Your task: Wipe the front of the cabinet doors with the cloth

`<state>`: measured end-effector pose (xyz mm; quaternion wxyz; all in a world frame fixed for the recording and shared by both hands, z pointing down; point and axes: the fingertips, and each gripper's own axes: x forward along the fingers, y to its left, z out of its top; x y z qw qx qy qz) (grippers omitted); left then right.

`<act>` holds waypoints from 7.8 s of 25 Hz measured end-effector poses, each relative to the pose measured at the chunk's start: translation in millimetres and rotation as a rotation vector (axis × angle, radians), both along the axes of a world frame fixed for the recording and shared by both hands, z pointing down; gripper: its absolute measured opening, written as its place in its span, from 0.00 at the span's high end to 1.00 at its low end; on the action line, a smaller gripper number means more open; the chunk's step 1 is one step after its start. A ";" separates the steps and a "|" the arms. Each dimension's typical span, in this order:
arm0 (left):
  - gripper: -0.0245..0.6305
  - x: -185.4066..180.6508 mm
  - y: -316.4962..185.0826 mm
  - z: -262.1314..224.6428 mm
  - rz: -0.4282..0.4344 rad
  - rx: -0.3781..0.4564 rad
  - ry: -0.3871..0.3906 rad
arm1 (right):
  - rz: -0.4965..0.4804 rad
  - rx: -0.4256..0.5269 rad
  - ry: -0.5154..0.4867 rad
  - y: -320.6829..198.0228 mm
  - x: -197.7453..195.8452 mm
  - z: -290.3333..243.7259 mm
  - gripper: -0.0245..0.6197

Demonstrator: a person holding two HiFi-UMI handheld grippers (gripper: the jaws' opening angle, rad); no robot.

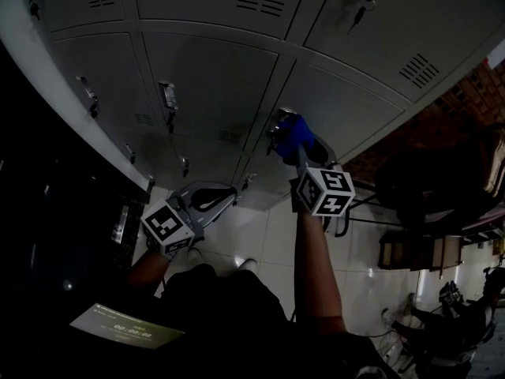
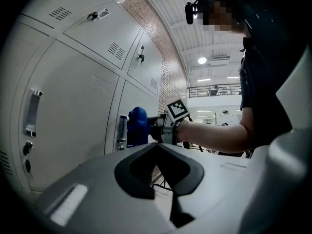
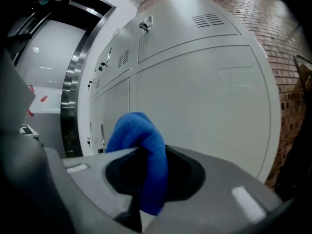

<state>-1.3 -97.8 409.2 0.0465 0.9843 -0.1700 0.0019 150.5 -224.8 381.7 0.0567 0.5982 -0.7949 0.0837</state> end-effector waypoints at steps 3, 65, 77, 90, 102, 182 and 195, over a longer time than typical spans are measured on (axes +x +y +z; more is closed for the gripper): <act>0.96 -10.2 -2.0 0.5 -0.019 -0.001 0.002 | -0.015 -0.003 0.002 -11.8 -17.1 -0.2 0.85; 0.96 27.7 22.0 11.0 0.019 -0.023 -0.021 | 0.046 -0.092 0.042 15.1 48.7 66.1 0.85; 0.96 -16.8 12.4 12.4 -0.065 -0.032 -0.026 | -0.049 -0.130 0.084 -25.8 -21.2 92.7 0.85; 0.96 -5.6 5.4 10.4 -0.041 -0.039 -0.021 | 0.045 -0.147 0.084 -21.6 18.4 100.6 0.85; 0.96 17.7 9.0 14.7 -0.006 -0.040 -0.025 | 0.202 -0.178 0.071 1.3 111.8 112.6 0.85; 0.96 39.6 -9.9 58.7 0.017 -0.050 -0.017 | 0.477 -0.166 0.021 27.0 193.7 187.6 0.85; 0.96 46.7 4.1 37.2 0.029 -0.030 -0.012 | -0.019 -0.013 -0.055 80.2 56.0 111.3 0.85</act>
